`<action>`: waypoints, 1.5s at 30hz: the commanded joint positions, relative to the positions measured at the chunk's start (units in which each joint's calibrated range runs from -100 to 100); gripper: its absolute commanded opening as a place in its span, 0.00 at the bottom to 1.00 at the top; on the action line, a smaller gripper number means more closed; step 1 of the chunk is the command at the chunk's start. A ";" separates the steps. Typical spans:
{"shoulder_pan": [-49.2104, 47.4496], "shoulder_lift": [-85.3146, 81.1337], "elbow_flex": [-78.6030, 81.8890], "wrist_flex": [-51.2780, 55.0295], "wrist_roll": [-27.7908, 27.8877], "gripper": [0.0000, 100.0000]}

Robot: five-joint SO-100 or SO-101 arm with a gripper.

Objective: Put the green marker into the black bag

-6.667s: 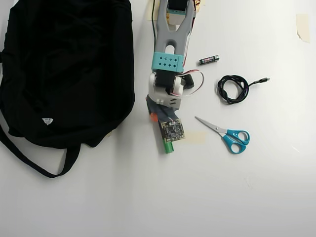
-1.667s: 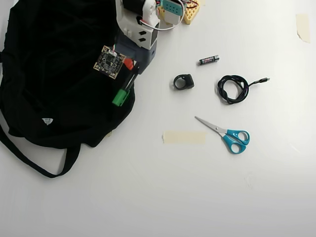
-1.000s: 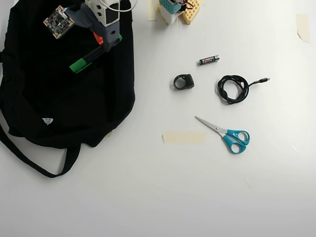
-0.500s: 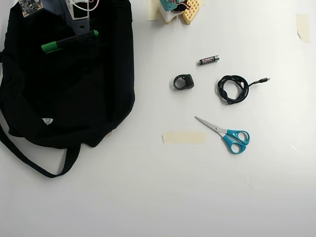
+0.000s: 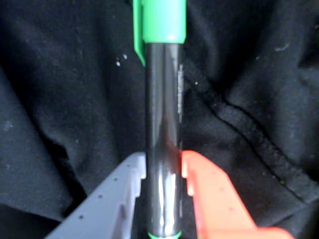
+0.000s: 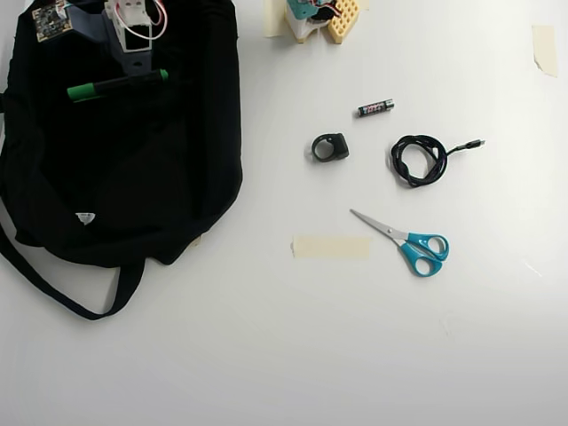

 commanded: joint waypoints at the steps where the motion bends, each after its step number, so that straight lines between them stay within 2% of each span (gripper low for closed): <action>1: -0.30 -0.71 -1.42 -0.73 -0.11 0.12; 3: -0.53 -0.79 -1.42 -0.73 -0.11 0.40; 4: -0.60 -0.79 -1.42 -0.73 -0.11 0.49; 5: -0.60 -0.79 -1.42 -0.73 -0.11 0.53; 18: -2.85 -2.62 -1.50 0.05 -0.16 0.54; 19: -3.89 -4.28 -1.50 0.13 -0.16 0.53; 20: -4.79 -6.77 -1.42 1.25 -0.16 0.48; 25: -8.90 -20.05 -1.42 12.62 -0.11 0.08; 26: -9.88 -21.46 -1.42 14.34 -0.11 0.03; 28: -13.02 -26.52 -1.42 19.60 -2.57 0.02; 30: -16.53 -32.08 -0.97 22.36 -2.73 0.02; 33: -25.36 -36.48 -0.43 23.99 -2.83 0.02; 34: -28.43 -36.48 -0.43 24.68 -4.46 0.02; 38: -39.57 -39.05 6.31 23.91 -4.83 0.02; 45: -45.78 -52.66 25.72 17.53 -4.77 0.02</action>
